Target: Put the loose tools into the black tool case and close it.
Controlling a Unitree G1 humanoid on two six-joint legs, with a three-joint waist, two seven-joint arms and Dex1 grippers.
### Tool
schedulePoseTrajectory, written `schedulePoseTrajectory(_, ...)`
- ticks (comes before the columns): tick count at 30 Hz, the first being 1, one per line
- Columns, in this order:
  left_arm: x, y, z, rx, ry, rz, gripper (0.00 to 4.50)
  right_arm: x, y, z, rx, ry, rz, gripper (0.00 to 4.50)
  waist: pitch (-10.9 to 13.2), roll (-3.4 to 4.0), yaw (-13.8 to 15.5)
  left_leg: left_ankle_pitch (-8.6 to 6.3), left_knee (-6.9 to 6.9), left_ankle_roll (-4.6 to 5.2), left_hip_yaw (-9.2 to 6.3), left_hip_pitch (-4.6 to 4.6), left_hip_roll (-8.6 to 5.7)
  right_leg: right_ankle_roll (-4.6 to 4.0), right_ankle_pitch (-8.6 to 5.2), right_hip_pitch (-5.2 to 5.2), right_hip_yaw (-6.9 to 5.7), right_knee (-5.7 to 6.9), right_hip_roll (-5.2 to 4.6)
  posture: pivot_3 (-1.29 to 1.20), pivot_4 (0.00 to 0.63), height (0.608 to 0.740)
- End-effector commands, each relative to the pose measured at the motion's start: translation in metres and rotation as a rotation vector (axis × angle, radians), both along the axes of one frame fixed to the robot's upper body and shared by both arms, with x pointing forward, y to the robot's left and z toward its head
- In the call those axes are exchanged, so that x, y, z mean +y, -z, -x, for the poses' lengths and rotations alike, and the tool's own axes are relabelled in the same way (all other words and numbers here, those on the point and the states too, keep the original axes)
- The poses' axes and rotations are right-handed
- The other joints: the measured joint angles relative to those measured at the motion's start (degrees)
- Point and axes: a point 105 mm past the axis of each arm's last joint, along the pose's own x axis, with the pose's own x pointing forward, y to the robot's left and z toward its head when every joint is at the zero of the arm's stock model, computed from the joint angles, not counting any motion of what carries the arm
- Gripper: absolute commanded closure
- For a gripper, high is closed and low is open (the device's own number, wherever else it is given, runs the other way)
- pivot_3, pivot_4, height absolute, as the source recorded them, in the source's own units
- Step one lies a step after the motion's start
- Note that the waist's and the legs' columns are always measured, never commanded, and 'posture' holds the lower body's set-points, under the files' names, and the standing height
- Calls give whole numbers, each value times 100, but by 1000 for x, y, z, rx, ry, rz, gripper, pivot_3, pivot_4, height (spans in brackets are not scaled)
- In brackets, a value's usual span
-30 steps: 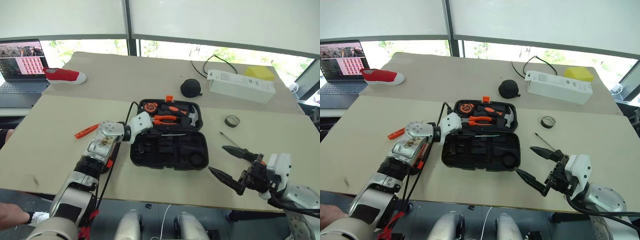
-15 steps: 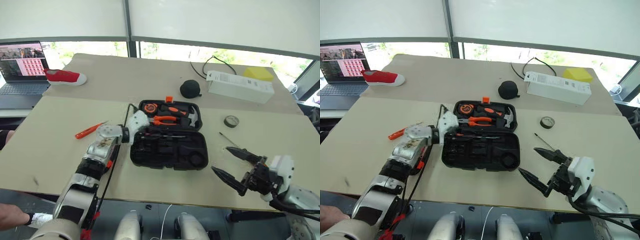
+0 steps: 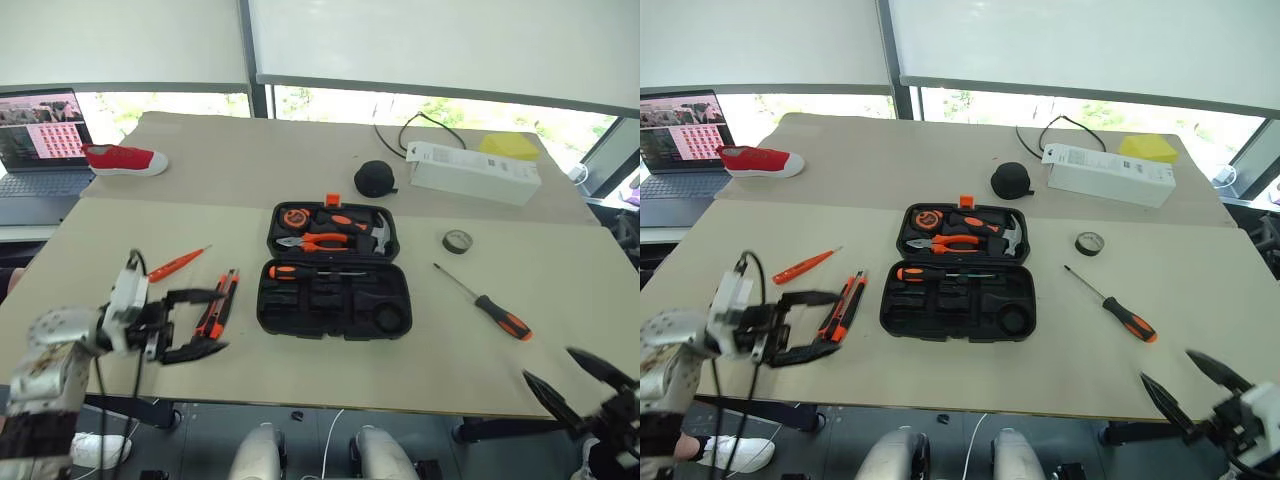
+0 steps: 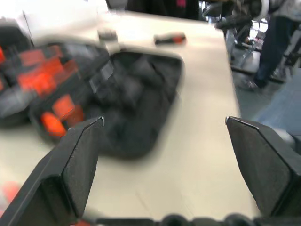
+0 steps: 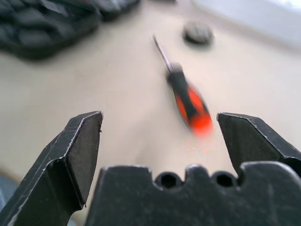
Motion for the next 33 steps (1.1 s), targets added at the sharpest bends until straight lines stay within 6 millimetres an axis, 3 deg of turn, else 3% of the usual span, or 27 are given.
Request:
schedulePoseTrajectory(1, -17, -23, 10, -128, 77, 31, 38, 1, -16, -8, -52, -45, 60, 0, -2, 4, -13, 0, 0, 0, 0, 0, 0, -11, -6, 1, 2, 0, -2, 0, 150, 740)
schedulePoseTrajectory(5, -36, -27, 11, -151, 90, 89, 38, 8, -35, -41, -18, -140, 84, 0, -23, 39, -39, 1, 0, 1, 8, 5, -1, -29, -13, 2, 19, 0, -6, 0, 150, 740)
schedulePoseTrajectory(8, -44, -28, 12, -147, 100, 107, 38, 3, -37, -64, 94, -130, 127, 0, -27, 46, -76, 1, 0, 2, 13, 7, -2, 6, 7, 0, 26, 0, 4, 0, 150, 740)
schedulePoseTrajectory(12, -50, -28, 12, -135, 102, 119, 38, 1, -29, -90, 292, -152, 186, 0, -27, 44, -40, 2, -2, 3, 20, 3, -8, 4, 6, -6, 19, 0, 21, 0, 150, 740)
schedulePoseTrajectory(17, -55, -28, 10, -145, 100, 126, 38, -3, -19, -119, 387, -177, 266, 0, -26, 44, -12, 2, -6, 3, 31, -6, -14, 6, 4, -8, 17, -4, 24, 0, 150, 740)
schedulePoseTrajectory(22, -55, -30, 10, -154, 92, 123, 0, -6, -12, -135, 432, -182, 283, 1307, -26, 44, -23, 2, -7, 3, 33, -11, -18, 12, 2, -10, 18, -6, 21, 0, 150, 740)
schedulePoseTrajectory(28, -54, -32, 11, -158, 83, 120, 0, -10, -15, -137, 426, -209, 303, 3393, -26, 44, -21, 2, -6, 3, 33, -10, -17, 12, 2, -8, 17, -6, 21, 0, 150, 740)
schedulePoseTrajectory(32, -51, -37, 7, -172, 29, 144, 0, 9, -63, -145, 160, -343, 306, 3485, -22, 51, -28, 1, -7, 3, 34, -12, -17, 13, 2, -11, 18, -6, 21, 0, 150, 740)
schedulePoseTrajectory(33, -49, -39, 5, -175, 3, 155, 0, 23, -75, -142, 113, -420, 282, 3485, -22, 52, -29, 2, -7, 3, 34, -12, -17, 14, 2, -12, 19, -6, 21, 0, 150, 740)
